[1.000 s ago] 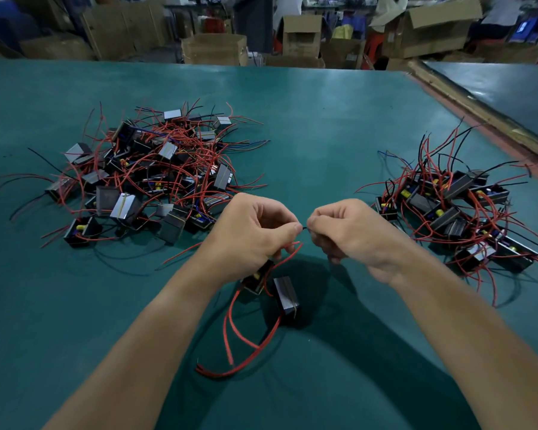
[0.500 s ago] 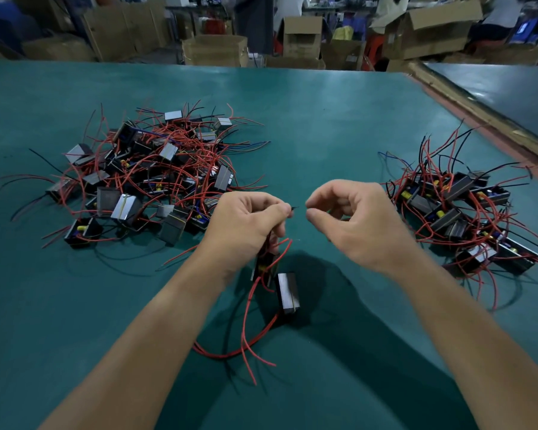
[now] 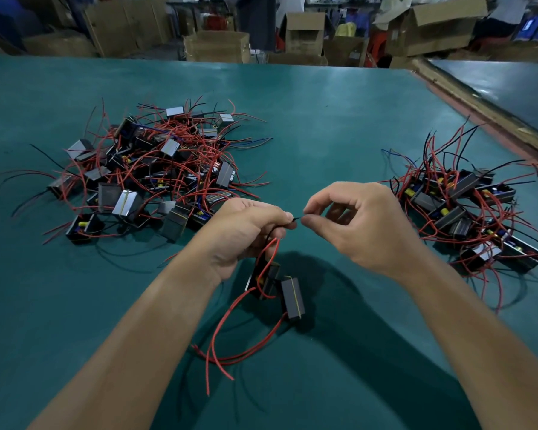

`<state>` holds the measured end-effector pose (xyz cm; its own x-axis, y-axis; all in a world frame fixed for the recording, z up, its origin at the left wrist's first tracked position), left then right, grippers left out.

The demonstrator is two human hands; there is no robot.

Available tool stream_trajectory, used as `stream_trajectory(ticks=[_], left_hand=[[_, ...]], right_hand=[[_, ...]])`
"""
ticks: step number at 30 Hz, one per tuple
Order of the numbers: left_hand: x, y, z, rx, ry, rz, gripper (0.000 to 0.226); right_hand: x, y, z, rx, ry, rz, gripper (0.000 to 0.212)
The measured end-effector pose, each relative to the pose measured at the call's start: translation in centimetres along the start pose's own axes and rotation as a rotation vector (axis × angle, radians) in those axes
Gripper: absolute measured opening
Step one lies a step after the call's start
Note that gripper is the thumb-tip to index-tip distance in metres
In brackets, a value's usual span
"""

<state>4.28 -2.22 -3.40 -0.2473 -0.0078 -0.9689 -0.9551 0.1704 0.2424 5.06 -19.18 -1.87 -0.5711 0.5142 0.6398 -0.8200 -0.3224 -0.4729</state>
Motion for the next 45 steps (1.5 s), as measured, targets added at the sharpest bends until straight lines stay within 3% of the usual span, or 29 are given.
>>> stream_trajectory(ticks=[7,15,18,23,27,34,45], left_hand=[[-0.1,0.1,-0.2,0.027,-0.029,-0.011,0.022],[-0.2,0.1,-0.2,0.003,-0.123,-0.090,0.023],[-0.3,0.1,-0.4,-0.025,-0.192,-0.183,0.019],[-0.3,0.2,-0.9,-0.032,-0.341,-0.333,0.022],[-0.3,0.3,-1.1,-0.014,-0.409,-0.420,0.023],[-0.4,0.3,-0.8,-0.053,-0.328,-0.358,0.017],[-0.4,0.0,-0.5,-0.068,-0.265,-0.332,0.018]], right_hand=[[0.0,0.0,-0.2,0.056,0.012,0.007,0.003],[-0.3,0.1,-0.5,0.126,-0.020,-0.119,0.018],[-0.5,0.0,-1.0,0.140,-0.132,-0.265,0.023],[-0.8,0.2,-1.5,0.267,-0.443,-0.665,0.024],[-0.6,0.3,-1.3,0.358,-0.592,-0.782,0.025],[-0.5,0.1,-0.9,0.254,-0.475,-0.602,0.026],[-0.8,0.0,-1.2,0.198,-0.409,-0.517,0.024]])
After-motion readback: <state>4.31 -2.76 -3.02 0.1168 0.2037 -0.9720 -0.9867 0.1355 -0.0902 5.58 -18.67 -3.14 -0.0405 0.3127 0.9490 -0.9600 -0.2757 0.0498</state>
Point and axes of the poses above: each hand's wrist, its own y-axis away from the middle knuckle, its own z-axis out of the back of the hand, x = y × z, the point moved 3 cm from there along -y, towards the middle knuckle, and after that the axes turned 1 degree about x, right-handed, at the moved point
